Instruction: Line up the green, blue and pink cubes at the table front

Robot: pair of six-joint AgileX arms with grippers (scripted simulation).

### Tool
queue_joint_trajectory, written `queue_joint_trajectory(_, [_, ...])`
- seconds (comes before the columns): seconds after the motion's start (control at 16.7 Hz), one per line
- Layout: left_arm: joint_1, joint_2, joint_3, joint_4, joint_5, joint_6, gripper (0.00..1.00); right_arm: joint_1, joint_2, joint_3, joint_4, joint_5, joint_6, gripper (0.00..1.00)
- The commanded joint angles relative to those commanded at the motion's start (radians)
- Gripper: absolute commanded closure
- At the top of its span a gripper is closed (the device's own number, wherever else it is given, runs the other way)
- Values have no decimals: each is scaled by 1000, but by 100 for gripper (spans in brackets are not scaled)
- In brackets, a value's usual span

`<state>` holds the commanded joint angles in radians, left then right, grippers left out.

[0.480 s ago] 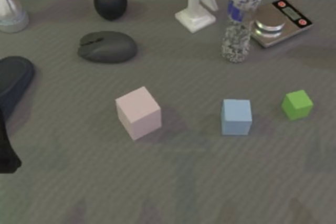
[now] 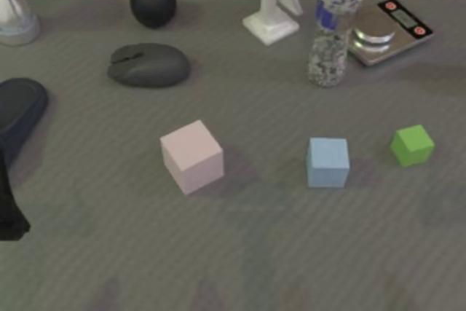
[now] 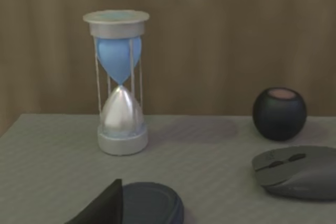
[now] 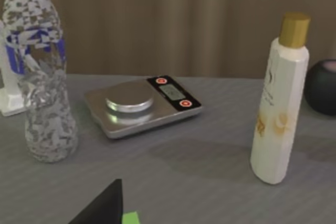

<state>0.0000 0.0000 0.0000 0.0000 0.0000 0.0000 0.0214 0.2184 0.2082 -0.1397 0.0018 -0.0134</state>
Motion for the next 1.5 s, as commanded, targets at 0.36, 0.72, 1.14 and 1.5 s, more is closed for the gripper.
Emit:
queue_joint_trajectory(0.36, [0, 0, 0, 0, 0, 0, 0, 52, 581, 449, -296, -1, -30, 0])
queue_joint_trajectory(0.72, [0, 0, 0, 0, 0, 0, 0, 108, 1255, 925, -635, 4, -66, 0])
queue_joint_trajectory(1.14, [0, 0, 0, 0, 0, 0, 0, 155, 1785, 1359, -916, 3, -92, 0])
queue_joint_trajectory(1.5, [0, 0, 0, 0, 0, 0, 0, 166, 1921, 1484, -984, 1, -98, 0])
